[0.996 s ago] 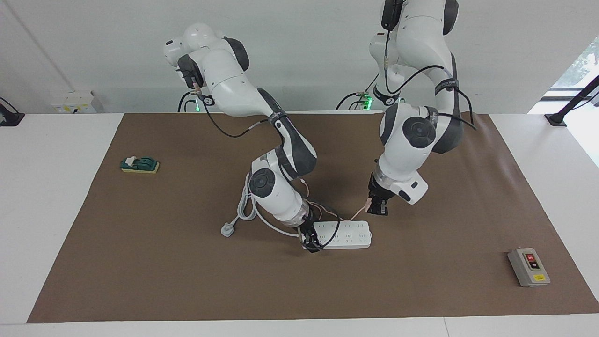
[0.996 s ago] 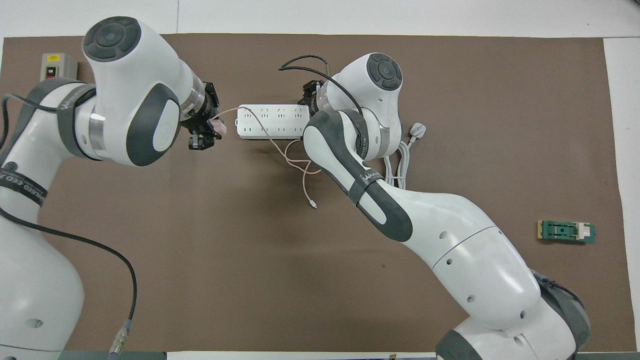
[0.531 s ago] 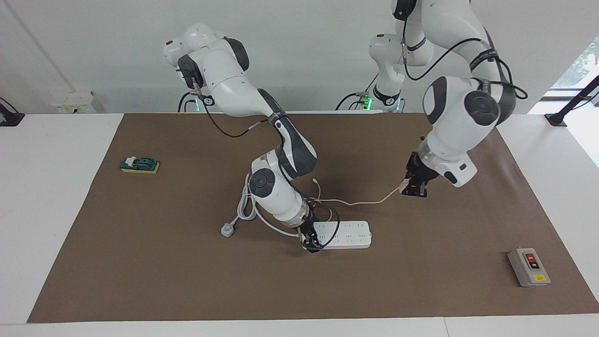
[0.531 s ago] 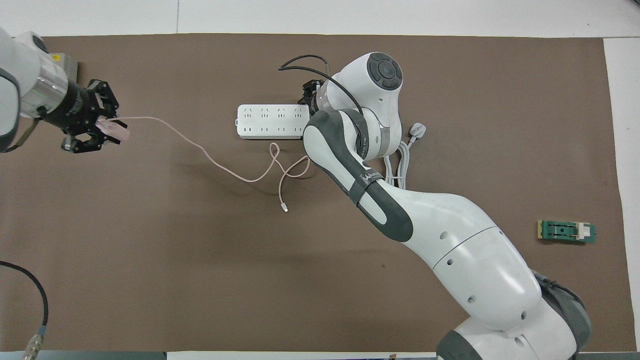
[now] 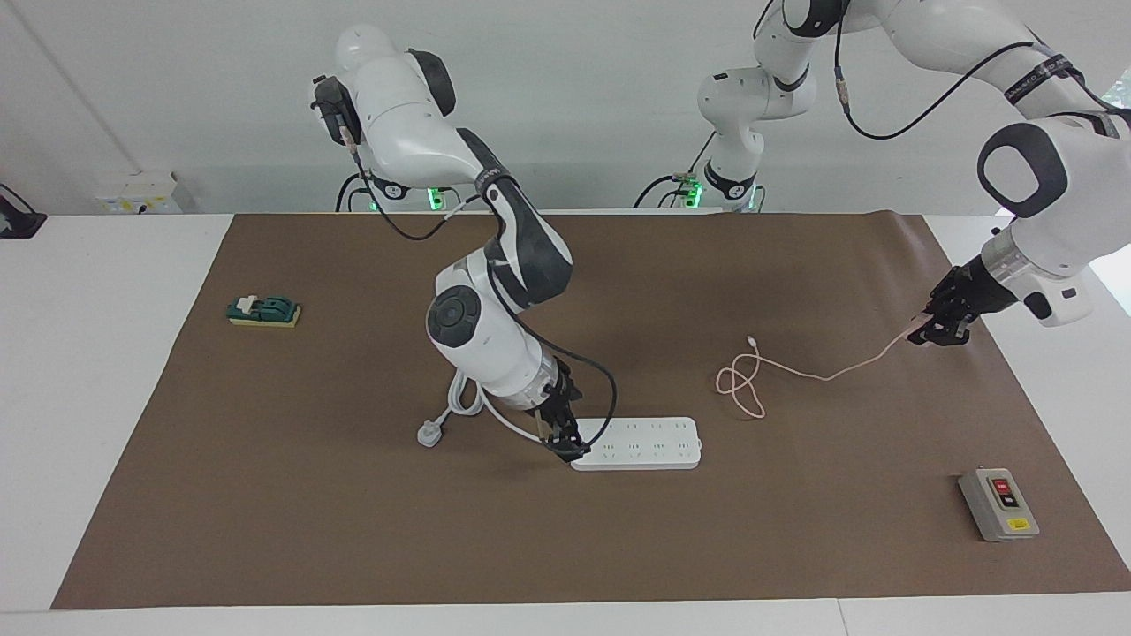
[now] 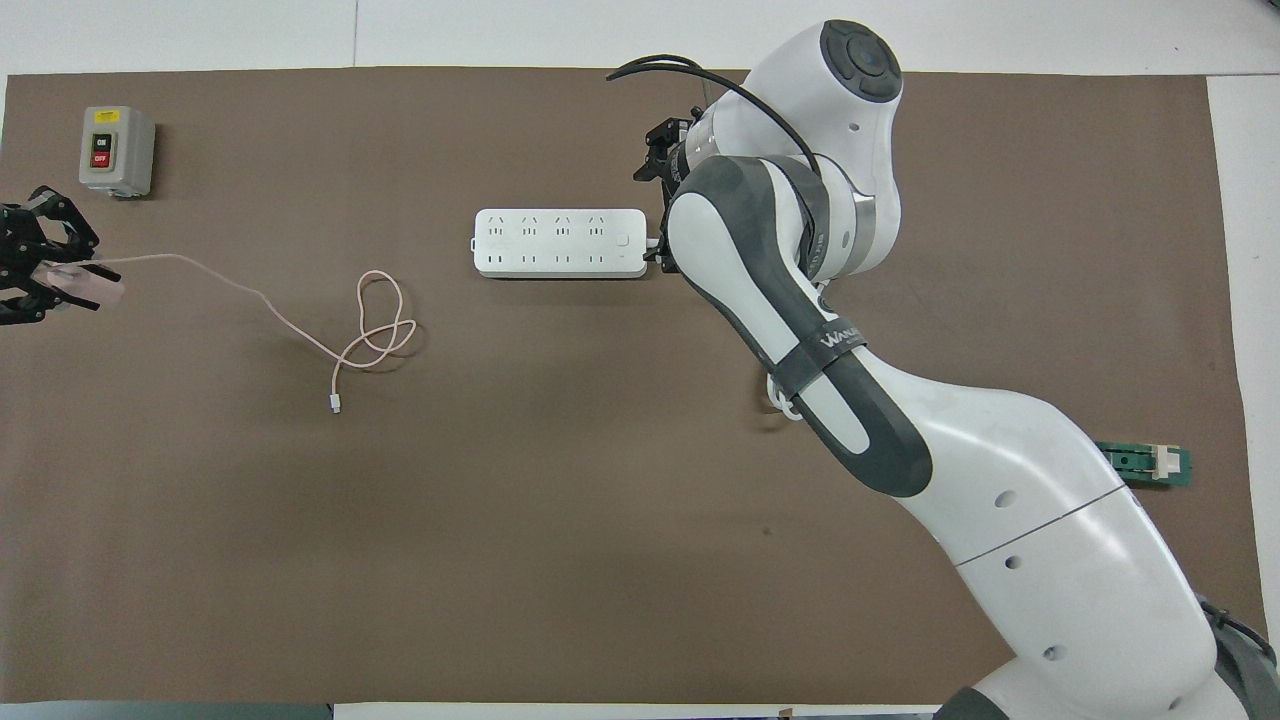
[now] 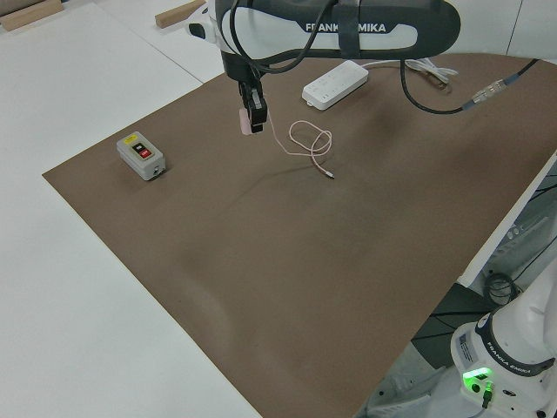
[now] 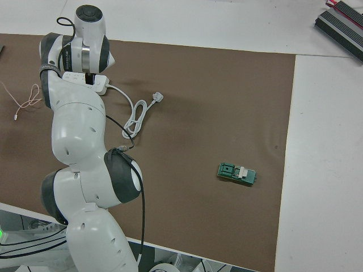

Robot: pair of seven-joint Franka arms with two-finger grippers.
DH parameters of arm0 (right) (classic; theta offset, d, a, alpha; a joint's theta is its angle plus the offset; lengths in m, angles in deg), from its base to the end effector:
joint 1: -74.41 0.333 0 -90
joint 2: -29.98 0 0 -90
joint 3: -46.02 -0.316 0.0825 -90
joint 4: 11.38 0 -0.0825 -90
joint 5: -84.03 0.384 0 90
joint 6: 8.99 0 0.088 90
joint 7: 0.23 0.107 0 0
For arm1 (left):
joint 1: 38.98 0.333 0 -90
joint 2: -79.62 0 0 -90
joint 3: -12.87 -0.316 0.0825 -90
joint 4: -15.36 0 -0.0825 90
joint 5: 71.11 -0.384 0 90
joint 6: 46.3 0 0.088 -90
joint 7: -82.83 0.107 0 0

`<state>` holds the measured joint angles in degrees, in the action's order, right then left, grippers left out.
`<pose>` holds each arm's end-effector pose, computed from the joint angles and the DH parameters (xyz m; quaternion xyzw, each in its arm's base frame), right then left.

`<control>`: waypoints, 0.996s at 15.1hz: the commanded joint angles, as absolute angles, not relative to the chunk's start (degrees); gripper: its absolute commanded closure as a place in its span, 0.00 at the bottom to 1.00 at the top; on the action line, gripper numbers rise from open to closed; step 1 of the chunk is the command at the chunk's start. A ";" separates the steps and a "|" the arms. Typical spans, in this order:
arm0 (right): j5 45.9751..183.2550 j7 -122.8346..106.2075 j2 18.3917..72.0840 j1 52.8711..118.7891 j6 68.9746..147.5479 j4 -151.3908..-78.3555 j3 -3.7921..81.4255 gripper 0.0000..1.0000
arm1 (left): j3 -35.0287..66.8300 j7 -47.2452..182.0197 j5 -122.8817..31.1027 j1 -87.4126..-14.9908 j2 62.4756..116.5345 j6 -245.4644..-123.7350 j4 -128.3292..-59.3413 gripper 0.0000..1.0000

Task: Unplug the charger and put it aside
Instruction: 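Lower the charger beside the strip while the right gripper lifts away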

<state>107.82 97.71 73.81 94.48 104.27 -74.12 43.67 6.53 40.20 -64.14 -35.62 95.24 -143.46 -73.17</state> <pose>0.7074 0.3085 0.3836 -0.7228 0.6567 0.1513 0.1530 0.6254 0.0880 0.4856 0.8905 0.4487 -0.0702 0.0260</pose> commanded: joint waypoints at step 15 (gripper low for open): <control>89.84 34.54 37.22 79.95 82.60 -98.89 44.52 0.00 | 7.69 41.87 -65.40 -39.69 89.73 -156.18 -84.84 0.00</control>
